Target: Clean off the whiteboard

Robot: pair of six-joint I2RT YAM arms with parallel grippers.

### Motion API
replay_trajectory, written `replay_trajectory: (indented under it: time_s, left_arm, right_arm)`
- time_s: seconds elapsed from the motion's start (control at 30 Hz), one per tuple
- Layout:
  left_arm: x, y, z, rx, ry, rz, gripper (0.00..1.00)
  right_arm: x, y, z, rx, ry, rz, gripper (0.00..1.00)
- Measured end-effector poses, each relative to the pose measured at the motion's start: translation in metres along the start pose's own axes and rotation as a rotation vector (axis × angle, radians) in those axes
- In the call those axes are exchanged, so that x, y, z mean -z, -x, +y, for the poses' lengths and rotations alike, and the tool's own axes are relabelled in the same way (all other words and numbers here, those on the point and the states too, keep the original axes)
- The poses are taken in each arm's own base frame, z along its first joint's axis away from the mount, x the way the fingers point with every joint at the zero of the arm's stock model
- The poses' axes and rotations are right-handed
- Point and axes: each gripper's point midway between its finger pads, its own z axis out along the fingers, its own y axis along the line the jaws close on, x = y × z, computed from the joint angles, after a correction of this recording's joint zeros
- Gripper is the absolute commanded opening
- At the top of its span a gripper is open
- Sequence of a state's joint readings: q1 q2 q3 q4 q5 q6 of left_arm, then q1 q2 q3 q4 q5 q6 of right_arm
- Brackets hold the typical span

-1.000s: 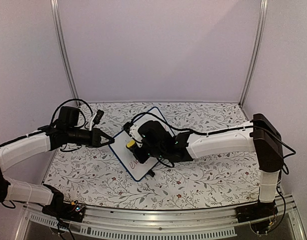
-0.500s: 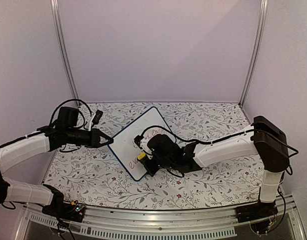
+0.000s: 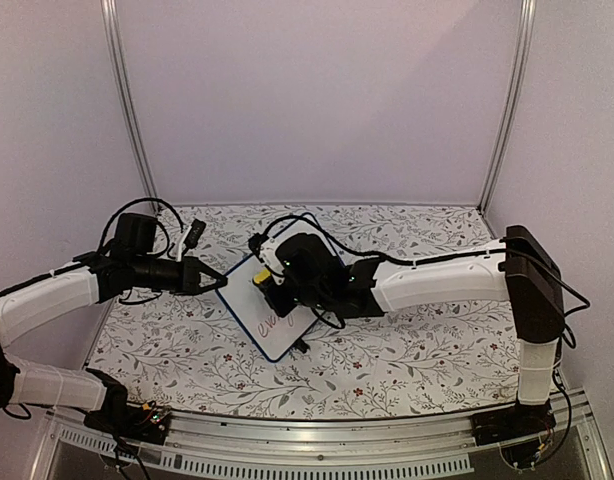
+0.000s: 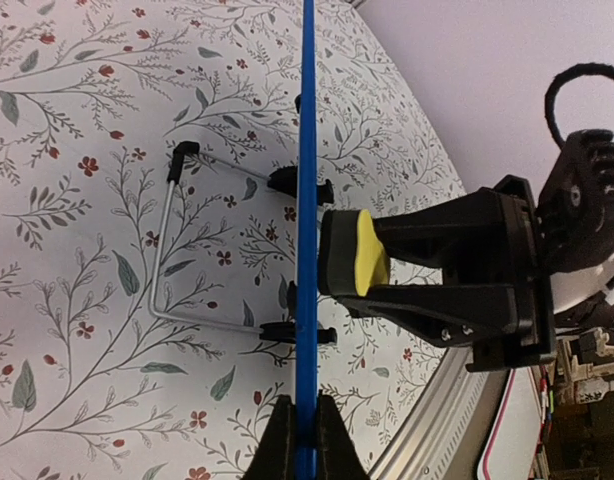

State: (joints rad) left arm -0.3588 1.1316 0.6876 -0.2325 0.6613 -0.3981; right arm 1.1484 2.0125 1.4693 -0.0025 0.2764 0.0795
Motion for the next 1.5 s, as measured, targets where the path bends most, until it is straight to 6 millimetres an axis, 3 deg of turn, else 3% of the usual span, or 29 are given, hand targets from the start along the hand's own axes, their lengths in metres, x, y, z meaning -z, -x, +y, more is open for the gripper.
replay_trajectory:
  time_s: [0.23, 0.53, 0.83, 1.07, 1.2, 1.5]
  left_arm:
    - [0.0, 0.0, 0.001, 0.005, 0.006, 0.0, 0.0]
    - [0.0, 0.0, 0.005, 0.012, 0.021, 0.0, 0.0]
    - [0.0, 0.0, 0.005, 0.011, 0.017, 0.0, 0.0]
    - [0.0, 0.0, 0.002, 0.009, 0.006, 0.001, 0.0]
    - [0.0, 0.0, 0.003, 0.01, 0.007, 0.001, 0.0]
    - [0.0, 0.0, 0.004, 0.011, 0.017, 0.0, 0.0]
  right_arm:
    - [-0.005, -0.005, -0.012, 0.011, -0.021, 0.018, 0.21]
    - [0.0, -0.047, -0.012, 0.009, 0.002, 0.085, 0.2]
    - [0.002, -0.044, -0.011, 0.004, 0.008, 0.093, 0.2]
    - [0.001, -0.029, -0.009, 0.027, 0.013, 0.087, 0.2]
    - [0.0, -0.032, -0.008, 0.027, 0.019, 0.091, 0.2]
    - [0.004, -0.061, -0.011, 0.005, 0.021, 0.123, 0.2]
